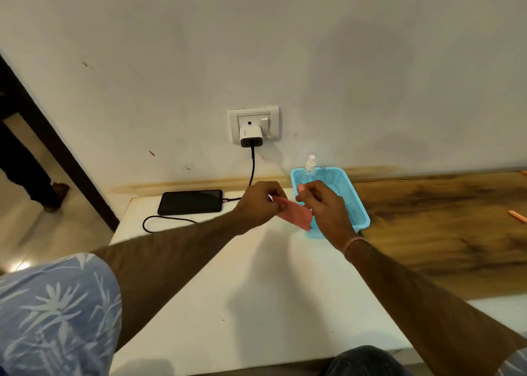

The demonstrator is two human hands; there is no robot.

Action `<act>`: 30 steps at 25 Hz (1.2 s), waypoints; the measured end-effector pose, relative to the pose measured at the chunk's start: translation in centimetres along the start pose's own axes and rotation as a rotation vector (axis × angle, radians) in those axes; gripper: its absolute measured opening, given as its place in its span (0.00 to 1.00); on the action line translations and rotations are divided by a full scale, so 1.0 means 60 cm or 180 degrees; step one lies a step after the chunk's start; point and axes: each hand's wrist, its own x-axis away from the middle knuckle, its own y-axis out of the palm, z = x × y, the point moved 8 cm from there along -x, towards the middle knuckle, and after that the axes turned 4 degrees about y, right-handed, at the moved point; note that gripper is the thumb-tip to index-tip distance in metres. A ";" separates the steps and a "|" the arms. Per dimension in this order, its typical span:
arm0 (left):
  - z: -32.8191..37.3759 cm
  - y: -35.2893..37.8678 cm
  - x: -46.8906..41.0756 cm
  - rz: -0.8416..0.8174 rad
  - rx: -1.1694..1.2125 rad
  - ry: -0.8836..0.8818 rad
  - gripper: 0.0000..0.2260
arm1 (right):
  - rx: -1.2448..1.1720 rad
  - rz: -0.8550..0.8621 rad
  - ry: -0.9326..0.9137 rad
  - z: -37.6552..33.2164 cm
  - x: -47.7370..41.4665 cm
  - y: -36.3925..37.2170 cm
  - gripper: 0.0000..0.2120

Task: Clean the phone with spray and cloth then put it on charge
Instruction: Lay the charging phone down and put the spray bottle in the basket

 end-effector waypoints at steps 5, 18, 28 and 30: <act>0.049 -0.023 -0.043 0.0365 0.1024 -0.0081 0.07 | 0.0590 0.0283 -0.0464 -0.037 -0.008 -0.032 0.15; -0.030 0.121 -0.052 -0.0119 0.0528 -0.0973 0.28 | 0.3516 -0.0294 -0.0693 0.052 -0.101 -0.039 0.14; -0.048 0.133 -0.050 0.0029 0.0993 -0.1085 0.21 | 0.3495 -0.1222 -0.0681 0.119 -0.120 0.011 0.06; -0.048 0.133 -0.051 0.0059 0.0992 -0.1103 0.20 | 0.3349 -0.1255 -0.0685 0.124 -0.127 0.008 0.06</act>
